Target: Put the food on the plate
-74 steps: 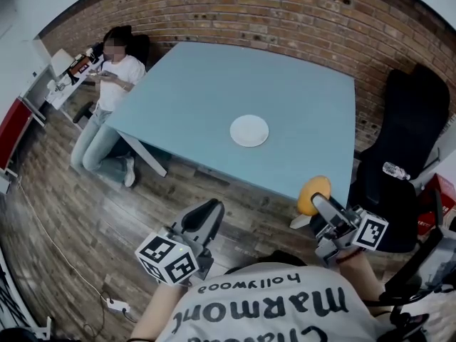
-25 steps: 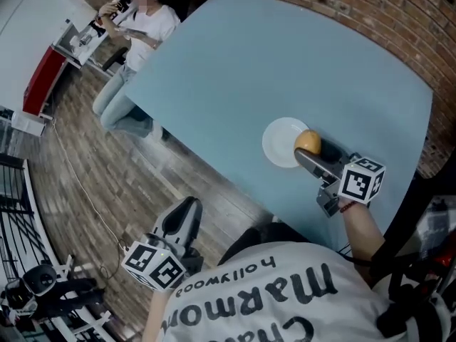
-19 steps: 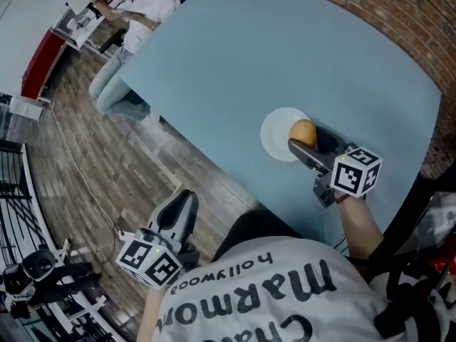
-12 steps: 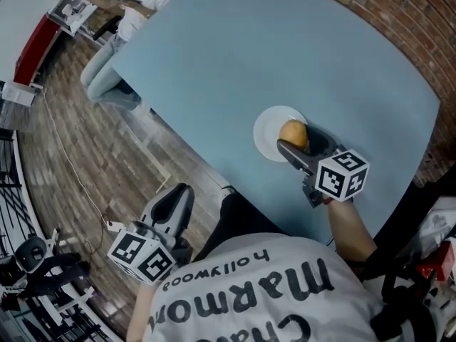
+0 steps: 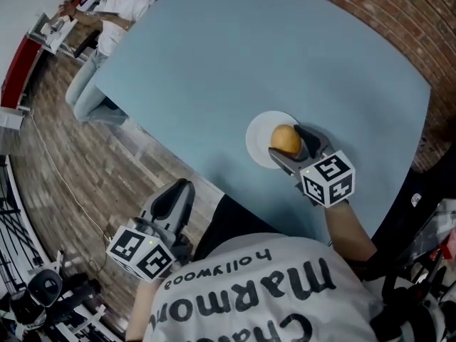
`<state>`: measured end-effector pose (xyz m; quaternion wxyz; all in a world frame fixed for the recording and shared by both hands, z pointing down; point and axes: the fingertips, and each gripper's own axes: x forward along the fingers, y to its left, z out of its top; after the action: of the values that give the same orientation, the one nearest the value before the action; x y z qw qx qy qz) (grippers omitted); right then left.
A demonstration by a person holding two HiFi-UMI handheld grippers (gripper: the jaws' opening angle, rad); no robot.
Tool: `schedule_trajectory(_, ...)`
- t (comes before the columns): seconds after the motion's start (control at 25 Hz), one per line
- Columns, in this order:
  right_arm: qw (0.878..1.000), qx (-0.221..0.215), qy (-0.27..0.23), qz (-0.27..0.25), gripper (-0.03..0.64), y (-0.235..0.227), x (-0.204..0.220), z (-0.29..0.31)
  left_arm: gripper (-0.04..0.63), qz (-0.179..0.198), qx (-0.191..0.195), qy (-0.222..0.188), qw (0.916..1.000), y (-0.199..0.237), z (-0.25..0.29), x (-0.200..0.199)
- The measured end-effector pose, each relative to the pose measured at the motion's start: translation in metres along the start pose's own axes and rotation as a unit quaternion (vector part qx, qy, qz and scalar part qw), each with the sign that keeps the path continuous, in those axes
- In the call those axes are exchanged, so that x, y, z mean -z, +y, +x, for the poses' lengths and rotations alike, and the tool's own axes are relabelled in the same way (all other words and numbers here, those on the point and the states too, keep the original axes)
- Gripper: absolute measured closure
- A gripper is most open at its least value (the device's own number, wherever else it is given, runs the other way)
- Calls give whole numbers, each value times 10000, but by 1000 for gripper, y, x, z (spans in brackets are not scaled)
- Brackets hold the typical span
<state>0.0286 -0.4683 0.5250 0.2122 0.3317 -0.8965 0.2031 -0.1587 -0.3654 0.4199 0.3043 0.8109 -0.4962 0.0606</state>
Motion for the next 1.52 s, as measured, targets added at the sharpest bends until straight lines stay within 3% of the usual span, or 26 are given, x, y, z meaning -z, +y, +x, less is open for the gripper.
schedule_trajectory(0.24,9961,440,411,-642,249,-14,-15,11,546,8,156,82,9998,11,7,-16)
schedule_trajectory(0.44,9871,744,797,-1169,249,-13,-4,17,546,-41,258,130,9996,23,4,-11)
schedule_trajectory(0.64,9789,788,1118,-1518,249,-11,4,26,546,-68,378,160,9991,29,12,-10)
schedule_trajectory(1.28,9705,662,1380,-1860,247,-6,15,38,546,-89,358,62,9993,44,4,-19)
schedule_trajectory(1.52,9764,640,1239,-1651,247,-4,6,34,546,-38,455,25,9990,41,7,-21)
